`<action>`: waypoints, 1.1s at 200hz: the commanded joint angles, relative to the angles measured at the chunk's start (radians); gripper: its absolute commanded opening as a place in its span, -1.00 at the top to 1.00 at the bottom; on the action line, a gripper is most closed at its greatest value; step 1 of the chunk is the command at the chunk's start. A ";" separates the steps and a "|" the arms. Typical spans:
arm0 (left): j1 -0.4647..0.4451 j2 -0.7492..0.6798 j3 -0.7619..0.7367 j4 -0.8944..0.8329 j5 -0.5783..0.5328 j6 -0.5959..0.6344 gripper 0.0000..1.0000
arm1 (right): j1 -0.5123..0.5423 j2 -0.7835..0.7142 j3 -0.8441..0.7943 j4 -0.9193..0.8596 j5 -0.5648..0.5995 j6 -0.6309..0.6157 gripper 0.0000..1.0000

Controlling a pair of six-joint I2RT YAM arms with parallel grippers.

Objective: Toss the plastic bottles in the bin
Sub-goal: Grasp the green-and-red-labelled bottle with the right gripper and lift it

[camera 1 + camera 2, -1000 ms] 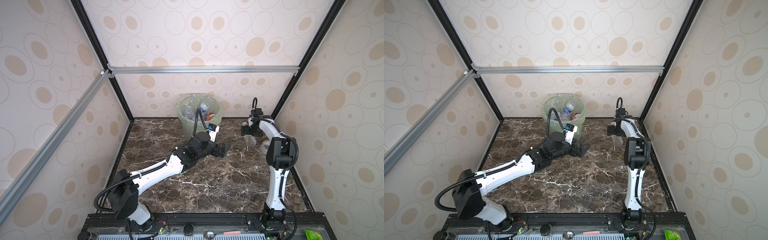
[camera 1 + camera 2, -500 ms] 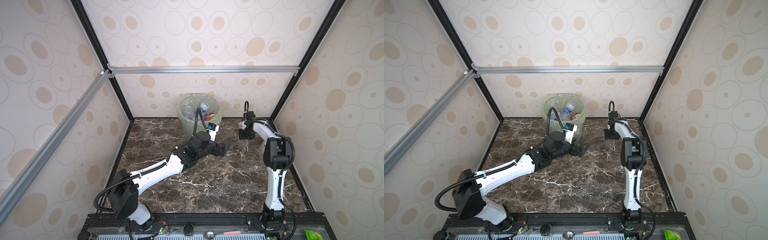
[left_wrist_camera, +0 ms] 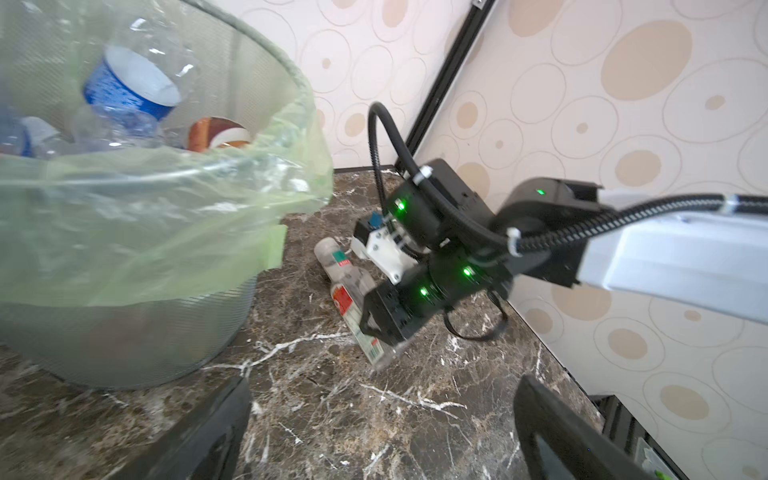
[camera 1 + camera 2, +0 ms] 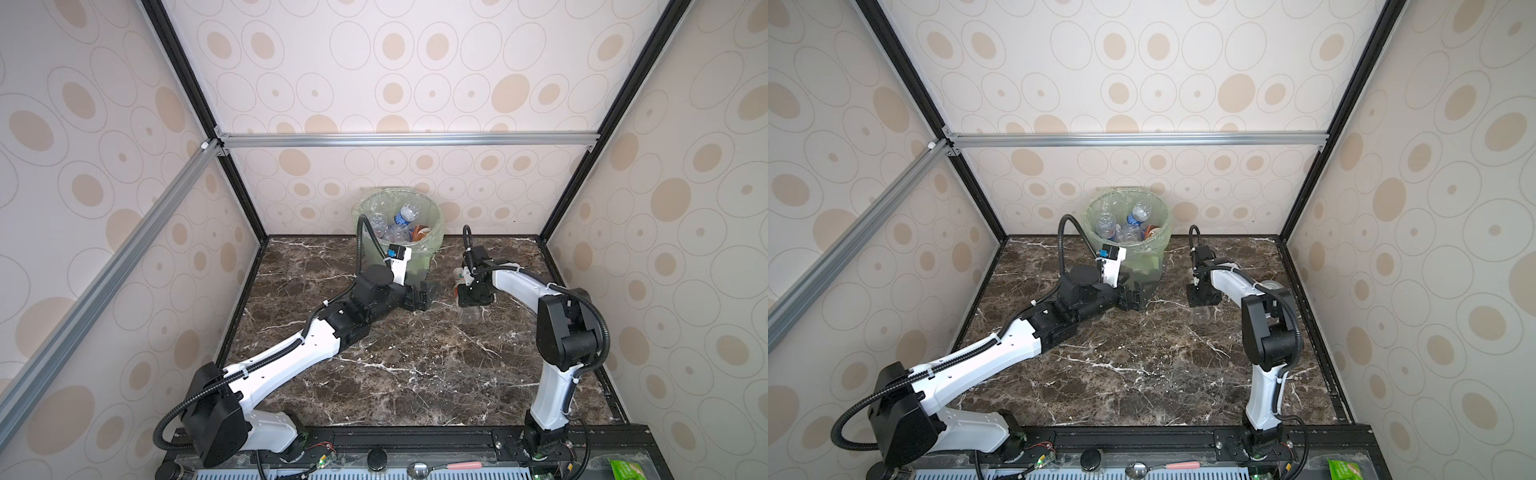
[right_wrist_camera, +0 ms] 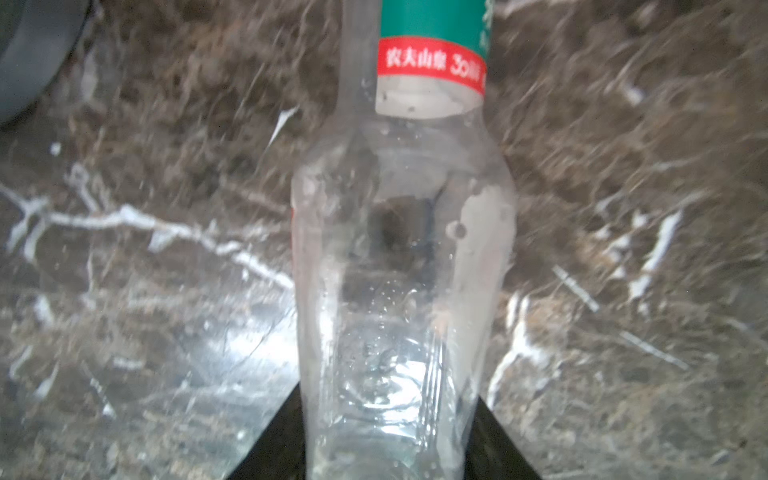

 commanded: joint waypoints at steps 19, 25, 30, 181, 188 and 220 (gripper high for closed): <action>0.046 -0.056 -0.053 0.010 0.014 -0.012 -0.98 | 0.055 -0.104 -0.146 -0.015 -0.062 0.063 -0.17; 0.049 -0.059 -0.056 0.010 0.017 -0.013 -0.98 | 0.057 -0.118 -0.155 -0.017 -0.062 0.065 -0.22; 0.051 -0.060 -0.057 0.008 0.018 -0.013 -0.98 | 0.060 -0.130 -0.160 -0.020 -0.059 0.066 -0.26; 0.080 -0.102 -0.084 -0.009 0.023 -0.035 -0.98 | 0.105 -0.013 -0.089 -0.082 0.068 0.004 -0.66; 0.081 -0.097 -0.082 -0.004 0.027 -0.038 -0.98 | 0.105 -0.017 -0.097 -0.077 0.070 0.004 -0.62; 0.083 -0.072 -0.065 0.013 0.044 -0.049 -0.98 | 0.105 -0.038 -0.106 -0.070 0.083 0.002 -0.33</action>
